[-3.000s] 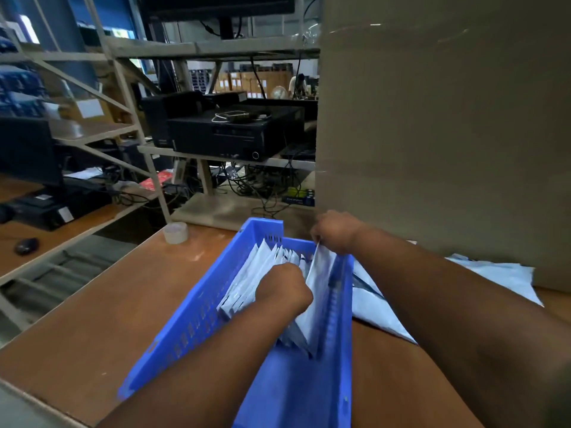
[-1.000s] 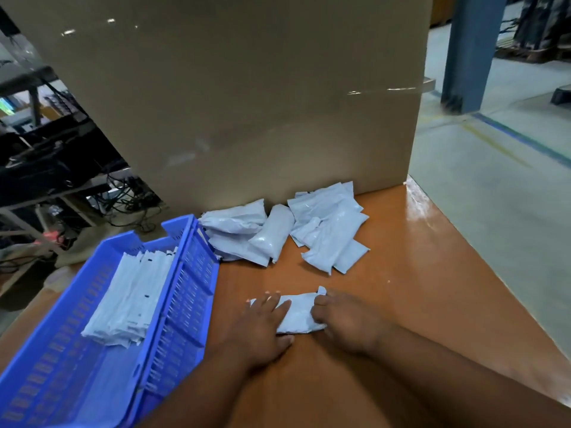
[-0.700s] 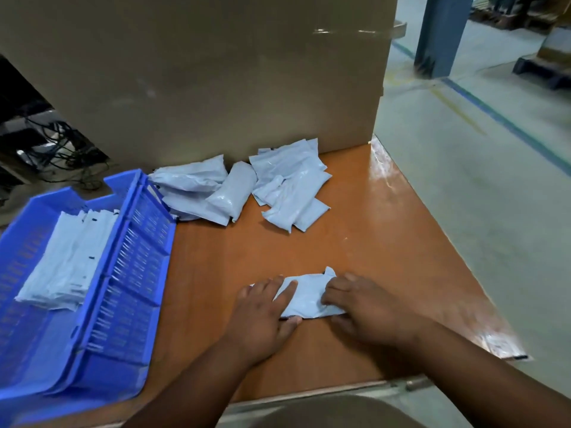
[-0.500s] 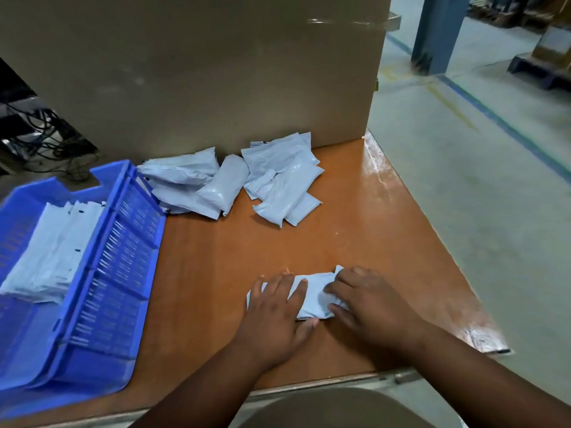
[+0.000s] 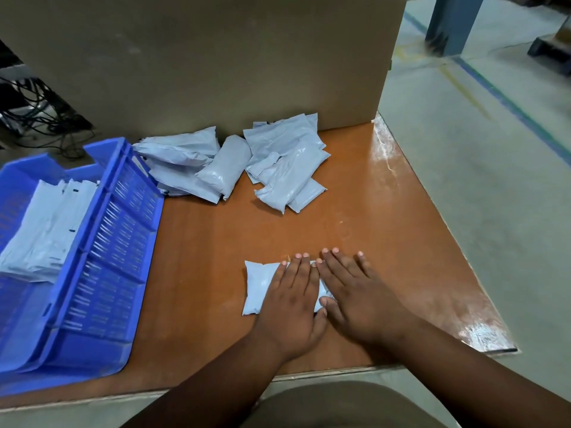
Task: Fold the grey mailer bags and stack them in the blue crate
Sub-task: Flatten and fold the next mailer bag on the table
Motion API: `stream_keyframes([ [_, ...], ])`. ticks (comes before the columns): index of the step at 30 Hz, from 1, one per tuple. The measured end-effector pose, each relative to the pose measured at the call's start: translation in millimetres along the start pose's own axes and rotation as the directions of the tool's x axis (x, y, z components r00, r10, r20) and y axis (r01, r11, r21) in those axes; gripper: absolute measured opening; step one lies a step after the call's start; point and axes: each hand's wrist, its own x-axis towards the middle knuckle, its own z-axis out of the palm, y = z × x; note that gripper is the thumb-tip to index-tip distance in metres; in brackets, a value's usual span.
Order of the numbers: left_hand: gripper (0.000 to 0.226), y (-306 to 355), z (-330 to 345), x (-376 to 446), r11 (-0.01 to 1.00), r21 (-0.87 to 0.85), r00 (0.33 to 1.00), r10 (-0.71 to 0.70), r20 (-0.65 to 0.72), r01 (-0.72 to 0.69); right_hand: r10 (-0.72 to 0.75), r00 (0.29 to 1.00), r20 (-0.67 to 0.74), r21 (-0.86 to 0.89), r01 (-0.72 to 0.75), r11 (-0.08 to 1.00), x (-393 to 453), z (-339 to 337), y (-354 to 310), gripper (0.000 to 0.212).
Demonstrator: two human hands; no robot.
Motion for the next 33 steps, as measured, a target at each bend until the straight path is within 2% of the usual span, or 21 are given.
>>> stream_keyframes([
  [5,0.081,-3,3,-1,0.999,-0.04,1.0,-0.018,0.003,0.018,0.063,0.998,0.029,-0.044,-0.062,0.997,1,0,-4,0.077],
  [13,0.086,-12,-2,-12,0.99,-0.07,0.99,-0.12,0.075,0.125,0.315,0.949,-0.003,0.011,-0.315,0.949,-4,-1,8,0.096],
  [17,0.09,-30,-15,-20,0.977,-0.032,0.971,-0.205,0.122,0.21,0.345,0.938,-0.04,0.107,-0.34,0.935,-4,-10,19,0.08],
  [22,0.078,-38,-28,-7,0.989,-0.032,0.989,-0.146,0.002,0.146,0.294,0.919,-0.265,0.238,-0.233,0.943,13,-28,12,0.04],
  [25,0.079,-42,-28,7,0.993,-0.041,0.994,-0.107,0.021,0.107,0.38,0.911,-0.157,0.374,-0.302,0.877,38,-40,8,0.035],
  [29,0.081,-46,-16,18,1.0,0.014,0.992,-0.03,0.123,0.028,0.353,0.935,-0.018,0.322,-0.329,0.888,66,-45,9,0.028],
  [33,0.076,-48,-2,16,1.0,-0.004,0.999,-0.029,0.018,0.029,0.383,0.92,0.082,0.427,-0.38,0.82,83,-47,13,0.019],
])
